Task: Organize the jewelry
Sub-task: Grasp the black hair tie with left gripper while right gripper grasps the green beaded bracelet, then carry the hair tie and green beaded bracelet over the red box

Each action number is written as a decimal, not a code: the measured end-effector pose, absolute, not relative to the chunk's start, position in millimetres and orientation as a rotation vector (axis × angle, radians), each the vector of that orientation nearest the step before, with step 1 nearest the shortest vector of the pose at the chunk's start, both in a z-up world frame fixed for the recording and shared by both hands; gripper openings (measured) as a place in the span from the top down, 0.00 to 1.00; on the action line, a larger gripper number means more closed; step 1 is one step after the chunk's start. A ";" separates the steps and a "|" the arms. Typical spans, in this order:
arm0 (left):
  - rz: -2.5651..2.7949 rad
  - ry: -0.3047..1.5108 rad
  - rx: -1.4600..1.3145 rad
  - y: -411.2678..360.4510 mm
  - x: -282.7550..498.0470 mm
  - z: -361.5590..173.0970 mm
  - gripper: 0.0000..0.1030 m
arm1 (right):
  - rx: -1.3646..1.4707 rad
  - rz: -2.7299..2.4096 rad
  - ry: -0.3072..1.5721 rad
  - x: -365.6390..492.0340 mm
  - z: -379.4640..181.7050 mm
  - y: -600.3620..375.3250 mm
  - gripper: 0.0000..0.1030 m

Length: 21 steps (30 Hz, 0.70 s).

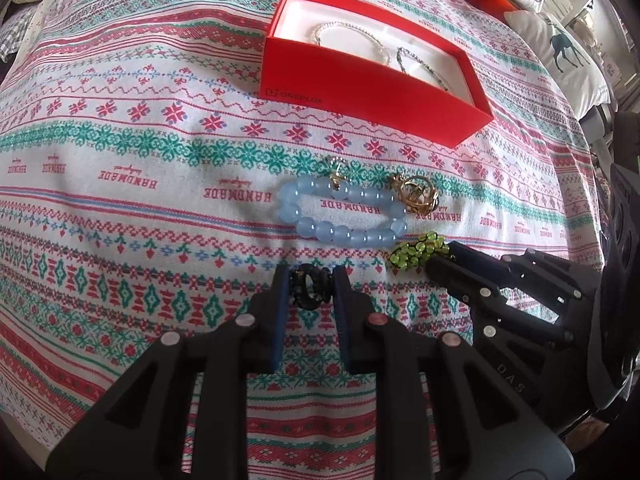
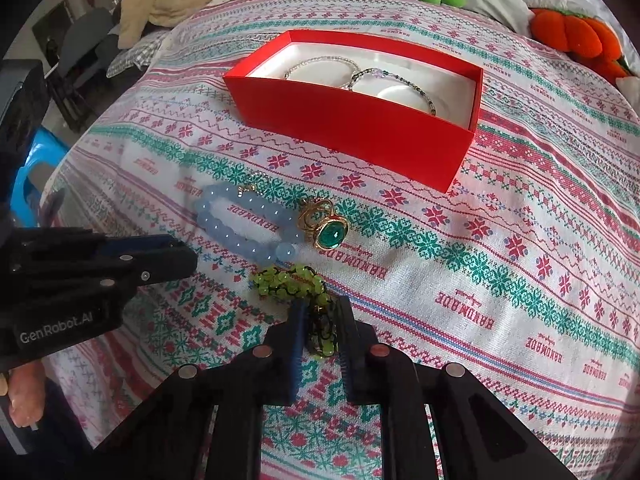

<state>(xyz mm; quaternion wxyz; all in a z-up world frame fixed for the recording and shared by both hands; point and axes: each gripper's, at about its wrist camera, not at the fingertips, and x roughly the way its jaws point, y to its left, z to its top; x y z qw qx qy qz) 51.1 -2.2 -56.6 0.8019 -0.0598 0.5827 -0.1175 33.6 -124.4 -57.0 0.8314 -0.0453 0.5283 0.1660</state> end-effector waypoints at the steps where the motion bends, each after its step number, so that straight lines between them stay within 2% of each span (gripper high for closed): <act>1: -0.252 1.245 -0.137 0.2 51.1 -54.1 0.78 | -0.074 0.358 1.126 34.0 -55.1 -127.1 0.86; 21: -0.304 1.165 -0.276 50.0 42.7 -11.9 0.78 | 0.097 0.441 1.024 26.8 -1.4 -163.7 0.86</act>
